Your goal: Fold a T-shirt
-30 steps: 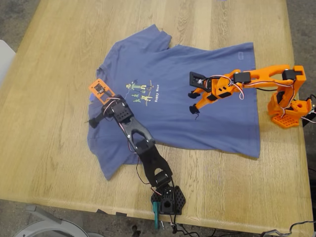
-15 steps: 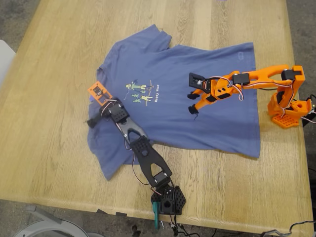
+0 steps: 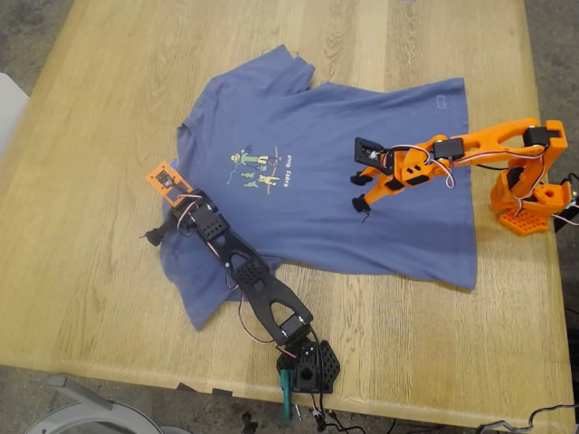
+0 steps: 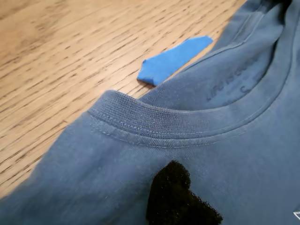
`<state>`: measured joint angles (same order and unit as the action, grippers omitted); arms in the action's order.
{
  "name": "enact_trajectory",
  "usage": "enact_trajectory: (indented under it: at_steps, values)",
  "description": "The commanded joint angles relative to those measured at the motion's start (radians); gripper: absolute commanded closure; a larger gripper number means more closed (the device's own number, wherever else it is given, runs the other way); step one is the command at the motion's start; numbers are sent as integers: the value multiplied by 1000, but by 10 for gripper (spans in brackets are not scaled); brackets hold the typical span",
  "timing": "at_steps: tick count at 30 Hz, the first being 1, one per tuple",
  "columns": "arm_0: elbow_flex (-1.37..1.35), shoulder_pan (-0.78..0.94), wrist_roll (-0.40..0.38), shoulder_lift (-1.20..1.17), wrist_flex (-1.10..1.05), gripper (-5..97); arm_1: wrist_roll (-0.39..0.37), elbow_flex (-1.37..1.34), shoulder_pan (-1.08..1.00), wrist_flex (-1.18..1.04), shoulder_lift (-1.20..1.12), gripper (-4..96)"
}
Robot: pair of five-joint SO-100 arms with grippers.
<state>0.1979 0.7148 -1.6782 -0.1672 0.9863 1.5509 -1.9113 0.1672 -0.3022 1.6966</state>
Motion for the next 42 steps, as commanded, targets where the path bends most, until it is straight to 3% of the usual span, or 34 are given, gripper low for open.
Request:
enact_trajectory:
  at_steps: [1,9,14,27,33,37,42]
  values:
    - [94,-8,11,-32,-86,154,-9,58,21,25,-15,643]
    - [117,-17,34,43,-121,159,-15,74,52,40,-46,644]
    - [127,-37,40,78,-121,224,-17,81,48,40,-51,647]
    - [138,-104,-17,112,-63,533,-25,11,9,133,-69,682]
    - [138,-143,-91,97,-9,772,-28,-9,2,163,-101,650]
    - [138,-161,-100,67,43,884,-29,2,-12,196,-144,639]
    - [138,-172,-104,31,78,917,-31,17,-6,222,-199,638]
